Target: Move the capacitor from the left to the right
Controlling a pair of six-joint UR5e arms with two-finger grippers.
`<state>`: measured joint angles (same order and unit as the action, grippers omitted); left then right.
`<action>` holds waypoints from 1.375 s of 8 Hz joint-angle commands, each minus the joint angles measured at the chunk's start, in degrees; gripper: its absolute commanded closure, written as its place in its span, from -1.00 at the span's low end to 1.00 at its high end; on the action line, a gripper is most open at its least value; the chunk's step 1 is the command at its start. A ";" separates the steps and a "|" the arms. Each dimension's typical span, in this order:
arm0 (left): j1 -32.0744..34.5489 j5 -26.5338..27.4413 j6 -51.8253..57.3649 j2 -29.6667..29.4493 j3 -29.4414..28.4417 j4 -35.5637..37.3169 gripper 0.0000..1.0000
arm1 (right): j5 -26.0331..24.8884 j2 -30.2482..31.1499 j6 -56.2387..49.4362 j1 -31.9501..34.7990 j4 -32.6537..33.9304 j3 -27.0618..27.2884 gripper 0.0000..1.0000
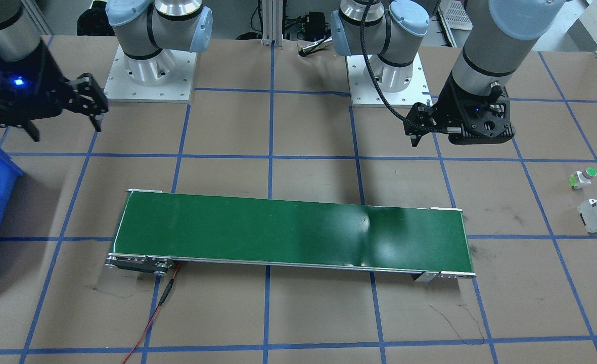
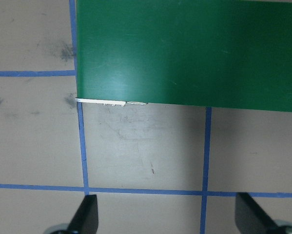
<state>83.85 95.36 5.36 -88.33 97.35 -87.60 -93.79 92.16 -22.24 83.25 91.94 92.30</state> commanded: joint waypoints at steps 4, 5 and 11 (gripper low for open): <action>0.00 0.09 -0.35 0.09 0.03 -0.03 -1.00 | 0.36 -0.31 21.10 11.76 -0.10 -0.02 -1.00; 0.00 0.18 -0.61 0.00 0.03 -0.03 -1.00 | 0.28 -0.31 21.01 11.76 -0.01 -0.02 -1.00; 0.00 0.18 -0.61 0.09 -0.41 -0.03 -1.00 | -0.60 -0.40 20.57 11.67 0.52 0.07 -1.00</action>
<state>83.85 95.54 4.75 -88.30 97.00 -87.63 -94.34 91.76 -1.66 94.92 92.27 92.43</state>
